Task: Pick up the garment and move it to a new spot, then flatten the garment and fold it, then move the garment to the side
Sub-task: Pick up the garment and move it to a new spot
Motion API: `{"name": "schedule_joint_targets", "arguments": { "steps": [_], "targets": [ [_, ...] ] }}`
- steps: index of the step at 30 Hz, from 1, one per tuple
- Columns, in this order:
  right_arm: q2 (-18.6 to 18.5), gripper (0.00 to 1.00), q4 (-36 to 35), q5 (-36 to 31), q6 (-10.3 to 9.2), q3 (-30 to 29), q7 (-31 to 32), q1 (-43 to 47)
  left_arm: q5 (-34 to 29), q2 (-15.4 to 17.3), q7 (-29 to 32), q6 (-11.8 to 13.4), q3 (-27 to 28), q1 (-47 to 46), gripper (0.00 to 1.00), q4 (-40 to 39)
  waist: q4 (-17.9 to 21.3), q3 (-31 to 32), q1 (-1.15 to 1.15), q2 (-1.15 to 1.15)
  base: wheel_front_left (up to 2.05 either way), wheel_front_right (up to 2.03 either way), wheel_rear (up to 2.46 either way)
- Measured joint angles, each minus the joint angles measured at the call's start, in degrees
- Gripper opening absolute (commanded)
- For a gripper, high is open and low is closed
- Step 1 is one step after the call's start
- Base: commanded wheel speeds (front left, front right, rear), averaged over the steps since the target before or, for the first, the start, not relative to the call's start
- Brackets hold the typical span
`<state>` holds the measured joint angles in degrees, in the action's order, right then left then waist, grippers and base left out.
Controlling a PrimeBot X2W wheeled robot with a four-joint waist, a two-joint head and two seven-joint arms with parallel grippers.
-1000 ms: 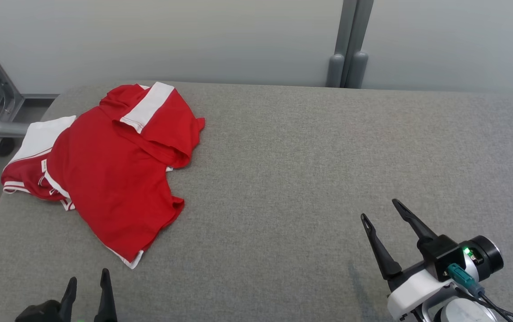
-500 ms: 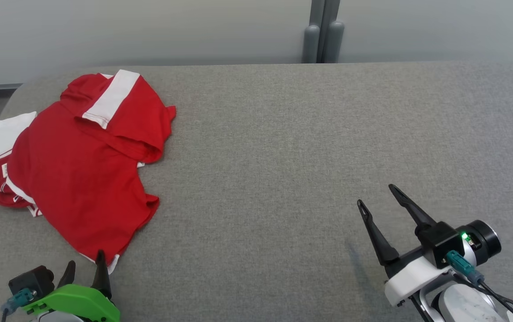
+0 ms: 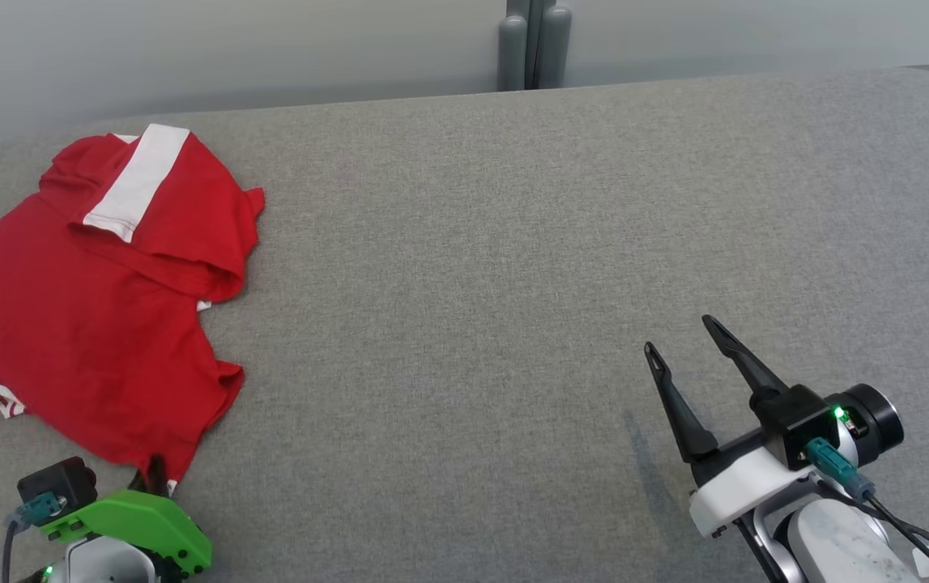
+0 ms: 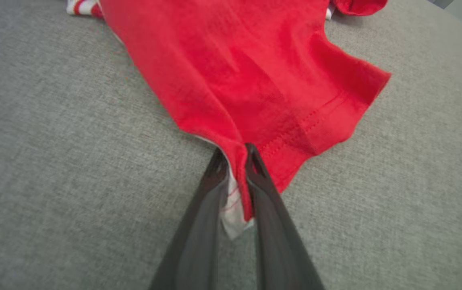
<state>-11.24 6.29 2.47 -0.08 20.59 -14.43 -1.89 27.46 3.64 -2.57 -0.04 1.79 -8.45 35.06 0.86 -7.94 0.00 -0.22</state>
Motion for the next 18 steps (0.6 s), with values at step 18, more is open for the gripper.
{"name": "schedule_joint_targets", "arguments": {
  "steps": [18],
  "targets": [
    [2.99,1.00,1.37,0.18,0.16,1.46,0.00,0.10,1.24,-1.05,2.29,-7.49,-15.17,-12.51,0.15,-20.34,1.71,4.13,0.00,0.00,0.00,0.00,0.00]
  ]
}}
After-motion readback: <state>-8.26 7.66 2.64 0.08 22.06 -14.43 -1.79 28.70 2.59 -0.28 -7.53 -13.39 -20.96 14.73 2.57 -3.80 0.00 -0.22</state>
